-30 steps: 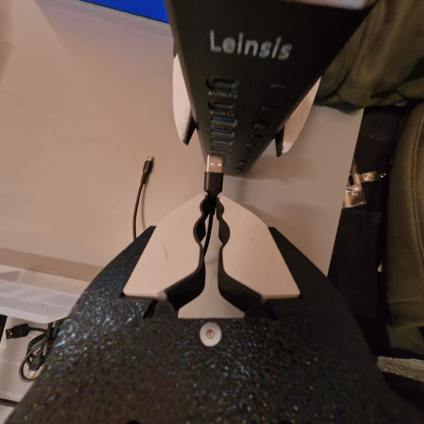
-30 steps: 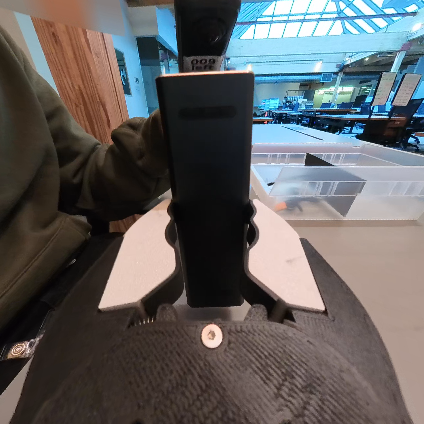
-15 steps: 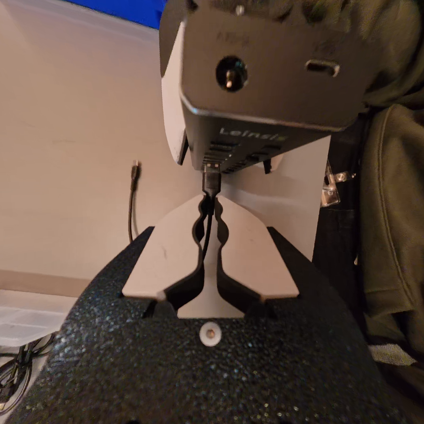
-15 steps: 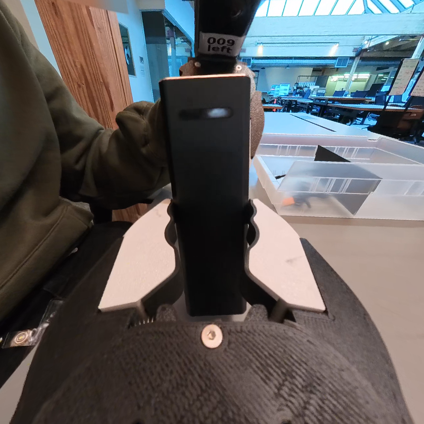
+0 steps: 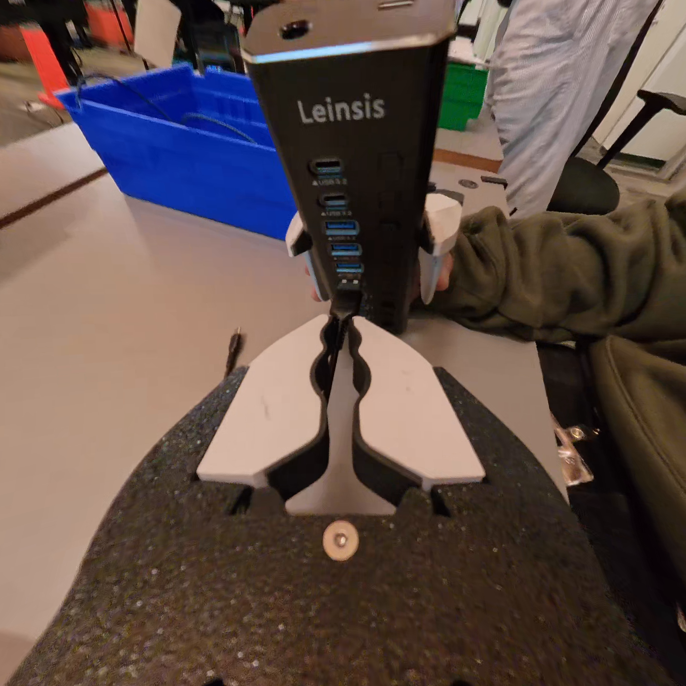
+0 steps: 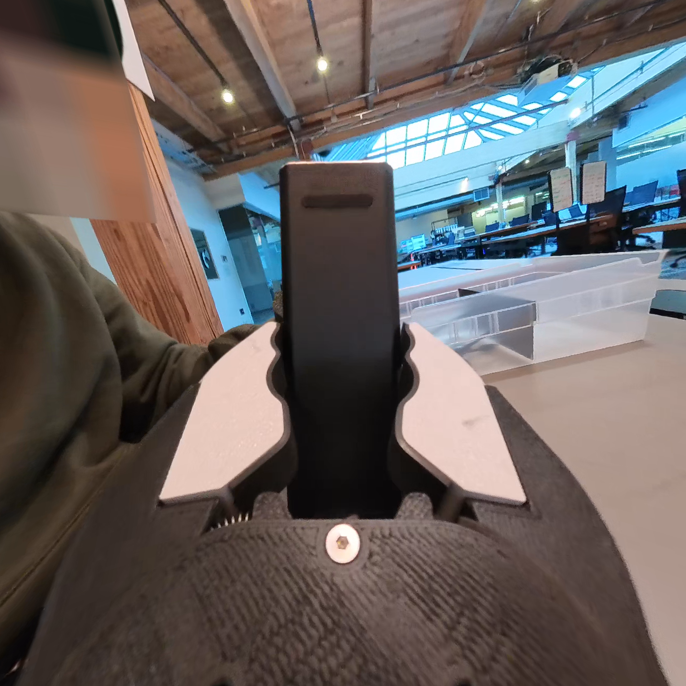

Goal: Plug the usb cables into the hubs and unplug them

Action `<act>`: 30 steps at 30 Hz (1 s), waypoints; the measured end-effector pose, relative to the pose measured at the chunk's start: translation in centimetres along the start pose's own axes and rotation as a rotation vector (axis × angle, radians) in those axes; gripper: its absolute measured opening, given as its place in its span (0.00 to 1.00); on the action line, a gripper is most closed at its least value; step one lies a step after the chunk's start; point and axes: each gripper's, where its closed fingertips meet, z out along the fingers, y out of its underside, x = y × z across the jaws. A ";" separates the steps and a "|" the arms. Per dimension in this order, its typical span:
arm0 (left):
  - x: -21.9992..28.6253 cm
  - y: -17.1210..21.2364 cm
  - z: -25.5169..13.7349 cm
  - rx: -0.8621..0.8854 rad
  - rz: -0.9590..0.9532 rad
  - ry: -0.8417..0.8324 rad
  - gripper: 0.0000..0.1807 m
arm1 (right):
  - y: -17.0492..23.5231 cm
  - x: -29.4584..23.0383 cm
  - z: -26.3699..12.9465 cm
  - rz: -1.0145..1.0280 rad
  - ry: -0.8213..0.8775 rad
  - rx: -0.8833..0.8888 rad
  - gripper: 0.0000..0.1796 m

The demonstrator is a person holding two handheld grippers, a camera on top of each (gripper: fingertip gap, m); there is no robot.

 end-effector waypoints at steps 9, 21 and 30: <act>0.5 -0.1 0.4 0.035 -0.066 0.064 0.16 | 0.5 -0.3 0.4 -0.016 -0.009 -0.041 0.34; 1.7 -7.2 -3.1 0.300 -0.051 -0.007 0.38 | 2.1 -1.0 1.6 -0.088 -0.012 -0.151 0.34; 1.8 -7.0 -3.5 0.229 0.088 -0.065 0.31 | 3.8 -1.0 3.2 -0.116 0.040 -0.244 0.34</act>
